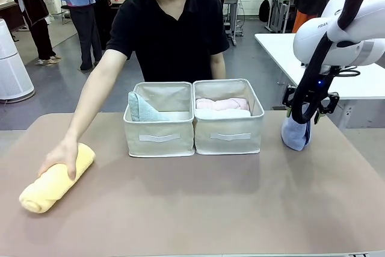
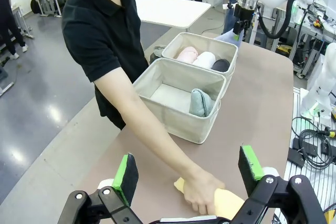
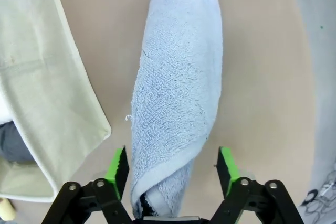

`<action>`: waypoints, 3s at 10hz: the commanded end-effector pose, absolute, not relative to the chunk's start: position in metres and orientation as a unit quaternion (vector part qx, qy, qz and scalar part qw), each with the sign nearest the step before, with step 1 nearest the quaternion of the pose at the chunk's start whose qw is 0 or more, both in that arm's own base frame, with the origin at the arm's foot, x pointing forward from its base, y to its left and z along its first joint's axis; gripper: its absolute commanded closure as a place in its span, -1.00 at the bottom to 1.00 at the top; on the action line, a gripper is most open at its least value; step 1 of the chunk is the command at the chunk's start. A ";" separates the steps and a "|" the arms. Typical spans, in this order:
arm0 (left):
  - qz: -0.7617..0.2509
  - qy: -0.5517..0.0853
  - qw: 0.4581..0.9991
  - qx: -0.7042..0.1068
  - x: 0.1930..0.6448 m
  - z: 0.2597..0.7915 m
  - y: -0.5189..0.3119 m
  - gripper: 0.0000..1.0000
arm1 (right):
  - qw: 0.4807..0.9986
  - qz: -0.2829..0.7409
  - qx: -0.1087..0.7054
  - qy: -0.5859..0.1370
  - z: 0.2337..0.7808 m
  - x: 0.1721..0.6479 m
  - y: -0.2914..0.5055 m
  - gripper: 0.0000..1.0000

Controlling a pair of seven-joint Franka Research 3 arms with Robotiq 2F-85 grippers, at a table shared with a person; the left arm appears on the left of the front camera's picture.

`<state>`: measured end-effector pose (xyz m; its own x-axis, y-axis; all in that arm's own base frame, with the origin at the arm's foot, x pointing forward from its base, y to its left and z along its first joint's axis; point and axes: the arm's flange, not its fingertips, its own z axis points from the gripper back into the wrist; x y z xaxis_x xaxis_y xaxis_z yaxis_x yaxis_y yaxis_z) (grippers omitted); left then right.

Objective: Sort the towels based on their folding style.
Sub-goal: Pick up another triangle-folded towel from the table and place it in the left Fabric basket.

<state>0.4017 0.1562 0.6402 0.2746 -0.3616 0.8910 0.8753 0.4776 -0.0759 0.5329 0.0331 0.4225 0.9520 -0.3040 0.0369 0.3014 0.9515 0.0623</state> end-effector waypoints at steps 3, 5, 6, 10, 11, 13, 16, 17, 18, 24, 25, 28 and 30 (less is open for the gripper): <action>-0.418 -0.444 0.733 -0.301 0.401 0.641 0.156 -1.00 | 0.991 -0.128 0.027 -0.028 0.425 0.536 0.030 1.00; -0.418 -0.444 0.733 -0.301 0.401 0.641 0.156 -1.00 | 0.993 -0.116 0.012 -0.033 0.428 0.532 0.032 1.00; -0.418 -0.444 0.733 -0.301 0.401 0.641 0.156 -1.00 | 0.994 -0.100 -0.008 -0.032 0.429 0.529 0.034 1.00; -0.418 -0.444 0.733 -0.301 0.401 0.641 0.156 -1.00 | 0.992 -0.010 -0.127 -0.020 0.463 0.493 0.063 1.00; -0.418 -0.444 0.733 -0.301 0.401 0.641 0.156 -1.00 | 0.991 0.021 -0.130 -0.018 0.485 0.478 0.074 0.75; -0.418 -0.444 0.733 -0.301 0.401 0.641 0.156 -1.00 | 0.991 0.071 -0.110 -0.018 0.549 0.443 0.092 0.75; -0.418 -0.444 0.733 -0.301 0.401 0.641 0.156 -1.00 | 0.984 -0.018 -0.175 0.014 0.603 0.382 0.032 0.75; -0.418 -0.444 0.733 -0.301 0.401 0.641 0.156 -1.00 | 0.983 -0.065 -0.165 0.043 0.601 0.354 -0.021 0.75; -0.418 -0.444 0.733 -0.301 0.401 0.641 0.156 -1.00 | 0.986 -0.102 -0.130 0.038 0.604 0.313 -0.068 0.75; -0.418 -0.444 0.733 -0.301 0.401 0.641 0.156 -1.00 | 0.993 -0.086 -0.082 0.013 0.615 0.283 -0.088 0.75; -0.418 -0.444 0.733 -0.301 0.401 0.641 0.156 -1.00 | 0.993 -0.084 -0.083 0.013 0.616 0.283 -0.088 0.75; -0.418 -0.444 0.733 -0.301 0.401 0.641 0.156 -1.00 | 0.998 -0.034 -0.059 0.004 0.625 0.310 -0.062 0.75; -0.418 -0.444 0.733 -0.301 0.401 0.641 0.156 -1.00 | 0.999 0.032 -0.039 -0.002 0.642 0.342 -0.017 0.75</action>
<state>0.4023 0.1558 0.6403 0.2753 -0.3623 0.8905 0.8756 0.4770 -0.0766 0.3212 -0.0305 0.6301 0.9998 -0.0191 0.0002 0.0190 0.9941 -0.1065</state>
